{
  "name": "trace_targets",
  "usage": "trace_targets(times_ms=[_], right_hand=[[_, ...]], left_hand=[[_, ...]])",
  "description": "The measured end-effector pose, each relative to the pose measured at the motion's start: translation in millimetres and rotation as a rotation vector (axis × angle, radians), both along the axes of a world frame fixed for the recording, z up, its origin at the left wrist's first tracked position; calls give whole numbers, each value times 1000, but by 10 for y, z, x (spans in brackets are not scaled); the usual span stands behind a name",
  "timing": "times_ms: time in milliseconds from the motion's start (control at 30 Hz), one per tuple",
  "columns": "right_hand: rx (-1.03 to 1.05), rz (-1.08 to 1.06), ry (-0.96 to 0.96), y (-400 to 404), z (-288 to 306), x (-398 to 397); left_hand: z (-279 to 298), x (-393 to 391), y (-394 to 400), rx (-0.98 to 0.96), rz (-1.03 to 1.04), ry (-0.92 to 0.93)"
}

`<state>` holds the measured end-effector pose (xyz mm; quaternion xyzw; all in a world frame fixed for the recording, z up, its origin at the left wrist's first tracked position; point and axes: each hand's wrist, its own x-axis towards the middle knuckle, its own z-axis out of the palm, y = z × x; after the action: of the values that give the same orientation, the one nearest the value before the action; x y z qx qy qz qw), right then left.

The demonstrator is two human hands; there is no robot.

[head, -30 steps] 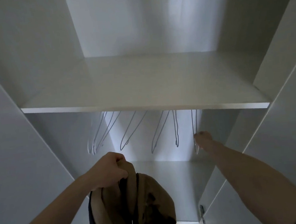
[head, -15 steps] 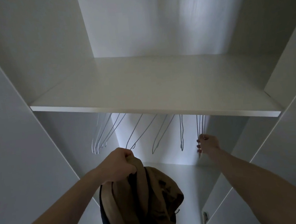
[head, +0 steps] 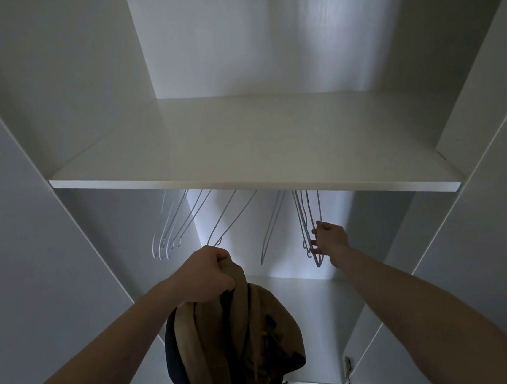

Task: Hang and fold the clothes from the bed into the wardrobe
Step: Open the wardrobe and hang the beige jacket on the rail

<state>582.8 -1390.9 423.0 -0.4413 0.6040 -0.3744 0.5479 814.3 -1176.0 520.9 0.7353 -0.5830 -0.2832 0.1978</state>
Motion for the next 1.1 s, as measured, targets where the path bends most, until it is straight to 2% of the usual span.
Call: trace_targets(times_ms=[200, 567, 733, 1100], right_hand=[[-90, -140, 44, 3, 24, -75], [-134, -318, -118, 176, 70, -204], [-185, -409, -10, 336, 113, -290], [-197, -431, 71, 938, 38, -524]], left_hand=[[-24, -6, 46, -9, 1, -6], [-22, 34, 173, 10, -13, -27], [-11, 72, 251, -18, -23, -30], [20, 268, 540, -66, -142, -49]])
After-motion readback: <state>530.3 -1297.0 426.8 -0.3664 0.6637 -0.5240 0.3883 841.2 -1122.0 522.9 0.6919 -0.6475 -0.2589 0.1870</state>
